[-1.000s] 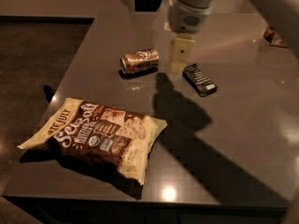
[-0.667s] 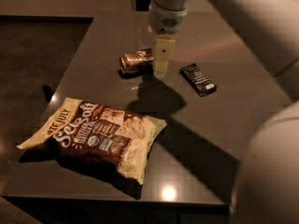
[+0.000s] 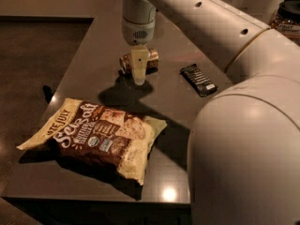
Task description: Place orange can upright
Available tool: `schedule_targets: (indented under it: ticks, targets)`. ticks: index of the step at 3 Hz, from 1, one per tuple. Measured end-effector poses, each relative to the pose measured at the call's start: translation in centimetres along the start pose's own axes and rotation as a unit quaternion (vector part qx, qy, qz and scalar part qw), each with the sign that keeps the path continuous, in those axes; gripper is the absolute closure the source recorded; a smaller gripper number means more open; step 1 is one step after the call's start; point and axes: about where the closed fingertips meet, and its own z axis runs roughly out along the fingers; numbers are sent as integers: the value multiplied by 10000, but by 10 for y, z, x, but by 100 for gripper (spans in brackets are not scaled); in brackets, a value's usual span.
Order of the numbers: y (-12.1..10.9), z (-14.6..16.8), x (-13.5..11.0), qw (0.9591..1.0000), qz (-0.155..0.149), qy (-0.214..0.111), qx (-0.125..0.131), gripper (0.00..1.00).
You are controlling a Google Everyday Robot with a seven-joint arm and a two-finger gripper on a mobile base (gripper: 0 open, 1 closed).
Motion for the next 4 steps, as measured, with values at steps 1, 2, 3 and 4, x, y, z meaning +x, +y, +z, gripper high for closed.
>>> schedule_targets:
  ticks: [1,2,3,4]
  targets:
    - [-3,19,2,9997,-95,191,-133,0]
    - [-2,28,7,9988,-228,383,-190,17]
    - [-3,23,11,9986,-287,411,-182,48]
    - [1,4,1,9994,-291,137,-125,71]
